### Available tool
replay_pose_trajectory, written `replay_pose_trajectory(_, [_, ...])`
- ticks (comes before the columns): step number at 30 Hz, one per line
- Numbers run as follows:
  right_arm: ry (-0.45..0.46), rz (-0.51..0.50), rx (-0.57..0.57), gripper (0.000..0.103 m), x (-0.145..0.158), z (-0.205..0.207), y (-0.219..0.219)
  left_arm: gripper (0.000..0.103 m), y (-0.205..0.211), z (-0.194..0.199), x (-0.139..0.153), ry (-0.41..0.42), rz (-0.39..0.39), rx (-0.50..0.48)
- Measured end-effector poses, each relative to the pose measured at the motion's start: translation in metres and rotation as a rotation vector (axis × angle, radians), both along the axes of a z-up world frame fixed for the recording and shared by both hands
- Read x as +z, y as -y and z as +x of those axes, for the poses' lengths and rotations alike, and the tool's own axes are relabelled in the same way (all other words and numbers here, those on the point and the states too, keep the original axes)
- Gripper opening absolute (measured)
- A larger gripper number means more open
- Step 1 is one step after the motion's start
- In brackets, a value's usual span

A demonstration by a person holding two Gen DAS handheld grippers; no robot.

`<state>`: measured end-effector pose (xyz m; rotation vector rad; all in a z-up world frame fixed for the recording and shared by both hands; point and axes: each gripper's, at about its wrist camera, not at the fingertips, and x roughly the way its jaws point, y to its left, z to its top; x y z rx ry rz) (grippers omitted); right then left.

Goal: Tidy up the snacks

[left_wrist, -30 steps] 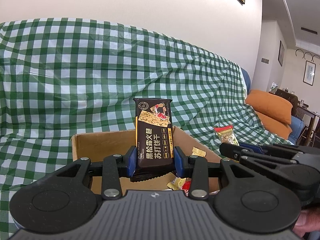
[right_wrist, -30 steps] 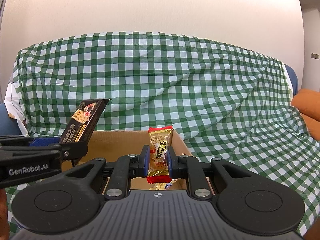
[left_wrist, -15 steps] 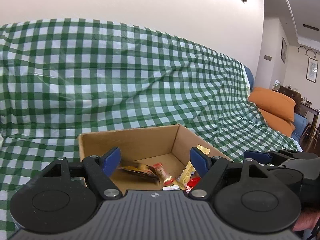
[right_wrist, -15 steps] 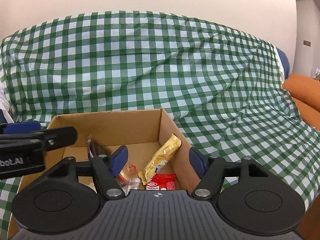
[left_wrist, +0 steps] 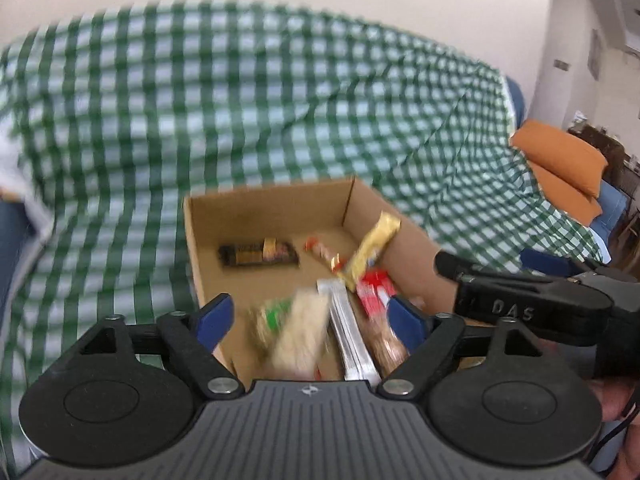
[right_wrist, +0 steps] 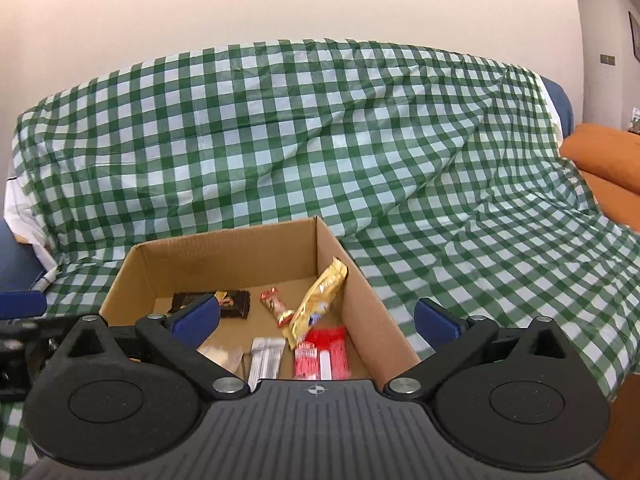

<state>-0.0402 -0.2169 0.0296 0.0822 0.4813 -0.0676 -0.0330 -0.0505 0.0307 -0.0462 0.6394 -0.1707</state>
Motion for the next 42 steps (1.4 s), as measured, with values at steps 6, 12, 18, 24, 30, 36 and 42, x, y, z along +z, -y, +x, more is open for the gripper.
replay_pose_trajectory(6, [-0.023,-0.086,0.036,0.102,0.002,-0.027,-0.002,0.103,0.009,-0.024,-0.032,-0.006,0.061,0.07])
replay_pose_trajectory(12, [-0.052,-0.154,0.062,0.102,-0.006,-0.041,0.003,0.103,0.016,-0.011,-0.048,-0.064,0.051,0.064])
replay_pose_trajectory(18, [-0.074,-0.14,0.054,0.102,-0.016,-0.034,0.013,0.103,0.018,-0.005,-0.052,-0.056,0.051,0.083])
replay_pose_trajectory(24, [-0.101,-0.106,0.06,0.102,-0.022,-0.015,0.007,0.103,0.013,0.006,-0.052,-0.057,0.045,0.105])
replay_pose_trajectory(30, [-0.108,-0.112,0.079,0.102,-0.023,-0.005,-0.007,0.103,0.002,0.01,-0.055,-0.075,0.027,0.134])
replay_pose_trajectory(36, [-0.11,-0.12,0.081,0.102,-0.023,-0.003,-0.011,0.103,0.001,0.012,-0.057,-0.096,0.014,0.138])
replay_pose_trajectory(42, [-0.118,-0.125,0.077,0.102,-0.025,-0.003,-0.006,0.103,0.003,0.011,-0.058,-0.1,0.008,0.141])
